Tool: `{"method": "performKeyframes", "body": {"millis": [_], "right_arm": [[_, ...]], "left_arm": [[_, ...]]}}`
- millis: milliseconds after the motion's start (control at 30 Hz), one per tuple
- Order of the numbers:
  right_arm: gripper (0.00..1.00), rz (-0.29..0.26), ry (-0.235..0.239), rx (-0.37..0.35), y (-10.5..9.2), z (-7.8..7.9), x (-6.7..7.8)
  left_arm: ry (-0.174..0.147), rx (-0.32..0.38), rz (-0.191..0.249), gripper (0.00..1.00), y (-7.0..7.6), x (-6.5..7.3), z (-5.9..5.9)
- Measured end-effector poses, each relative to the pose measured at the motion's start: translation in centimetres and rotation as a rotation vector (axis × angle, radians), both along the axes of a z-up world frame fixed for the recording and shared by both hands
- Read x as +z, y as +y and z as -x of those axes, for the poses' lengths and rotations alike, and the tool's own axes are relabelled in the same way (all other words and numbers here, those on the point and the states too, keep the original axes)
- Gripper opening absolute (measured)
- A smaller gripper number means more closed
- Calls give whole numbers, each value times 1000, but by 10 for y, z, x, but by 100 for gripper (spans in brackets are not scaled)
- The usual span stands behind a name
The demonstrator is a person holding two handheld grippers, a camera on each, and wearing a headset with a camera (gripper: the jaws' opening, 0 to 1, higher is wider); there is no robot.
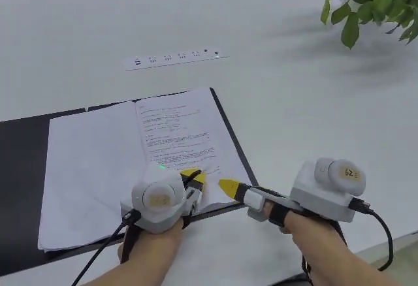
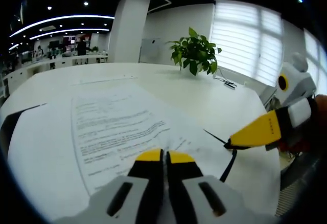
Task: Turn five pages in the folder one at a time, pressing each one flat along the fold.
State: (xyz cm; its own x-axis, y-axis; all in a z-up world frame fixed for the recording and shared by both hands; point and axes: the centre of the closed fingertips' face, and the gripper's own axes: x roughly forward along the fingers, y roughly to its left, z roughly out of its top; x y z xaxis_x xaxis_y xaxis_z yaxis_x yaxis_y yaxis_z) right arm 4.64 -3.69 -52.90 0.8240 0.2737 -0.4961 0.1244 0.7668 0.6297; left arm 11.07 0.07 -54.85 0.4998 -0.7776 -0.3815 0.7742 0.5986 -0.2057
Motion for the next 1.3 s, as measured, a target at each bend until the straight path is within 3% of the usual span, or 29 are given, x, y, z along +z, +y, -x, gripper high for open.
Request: {"method": "performKeyframes", "body": {"millis": [100, 233, 367, 467, 833, 900, 1000, 1100, 1200, 1300], "right_arm": [[41, -6, 11, -3, -1, 0, -1], [27, -14, 38, -4, -4, 1, -7], [11, -116, 82, -75, -9, 3, -15], [0, -112, 103, -81, -12, 7, -21], [0, -107, 49, -105, -11, 5, -3], [0, -105, 31, -105, -11, 4, 3], [0, -91, -5, -83, -6, 2, 14], [0, -81, -44, -60, 2, -1, 26], [0, -69, -95, -34, 14, -6, 42], [0, -61, -137, -4, 25, -10, 54]], "left_arm": [[1, 3, 2, 0, 0, 0, 0], [3, 6, 4, 0, 0, 0, 0], [6, 7, 6, 0, 0, 0, 0], [8, 8, 7, 0, 0, 0, 0], [34, 11, 24, 3, -1, 1, 0], [58, -14, 43, 9, -4, 5, 5], [58, -35, 41, 24, -3, 9, 11], [73, -32, 37, 28, 6, 13, 14], [27, -47, 36, 29, 21, 27, 14], [7, -30, 44, 30, 39, 38, 9]]}}
